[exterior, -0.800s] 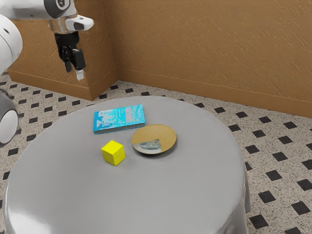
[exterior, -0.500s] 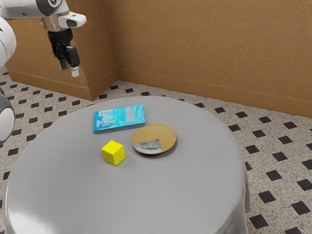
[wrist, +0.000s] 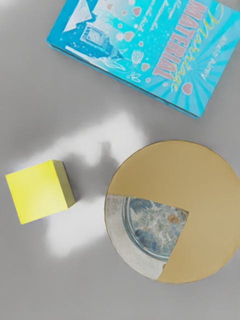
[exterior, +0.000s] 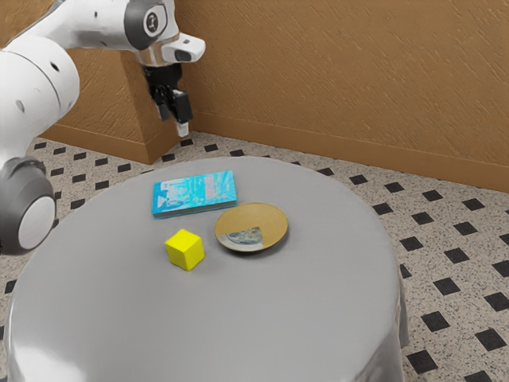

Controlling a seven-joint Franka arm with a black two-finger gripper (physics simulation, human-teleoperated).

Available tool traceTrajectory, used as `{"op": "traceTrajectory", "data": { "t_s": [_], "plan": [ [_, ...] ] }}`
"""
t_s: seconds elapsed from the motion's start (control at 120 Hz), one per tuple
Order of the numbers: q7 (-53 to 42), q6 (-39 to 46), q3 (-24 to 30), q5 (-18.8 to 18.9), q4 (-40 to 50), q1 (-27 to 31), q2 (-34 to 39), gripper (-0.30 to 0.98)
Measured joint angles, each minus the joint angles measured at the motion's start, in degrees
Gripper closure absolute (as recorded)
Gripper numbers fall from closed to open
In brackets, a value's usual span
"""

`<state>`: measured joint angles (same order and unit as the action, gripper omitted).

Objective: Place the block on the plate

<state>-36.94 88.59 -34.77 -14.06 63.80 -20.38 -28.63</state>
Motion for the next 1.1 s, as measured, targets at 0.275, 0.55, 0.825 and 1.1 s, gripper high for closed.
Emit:
{"op": "traceTrajectory", "data": {
  "t_s": [0.275, 0.55, 0.825, 1.1],
  "plan": [
    [3.0, 1.8, -0.5, -1.4, 0.1, 0.7, -2.7, 0.0],
    [4.8, 2.1, -3.4, -1.9, 6.6, -4.3, 0.4, 0.0],
    [6.4, 3.6, -3.9, 1.3, 15.0, -10.3, 6.0, 0.0],
    [7.2, 8.6, -3.7, 3.6, 27.1, -10.8, 12.0, 0.0]
  ]
}}
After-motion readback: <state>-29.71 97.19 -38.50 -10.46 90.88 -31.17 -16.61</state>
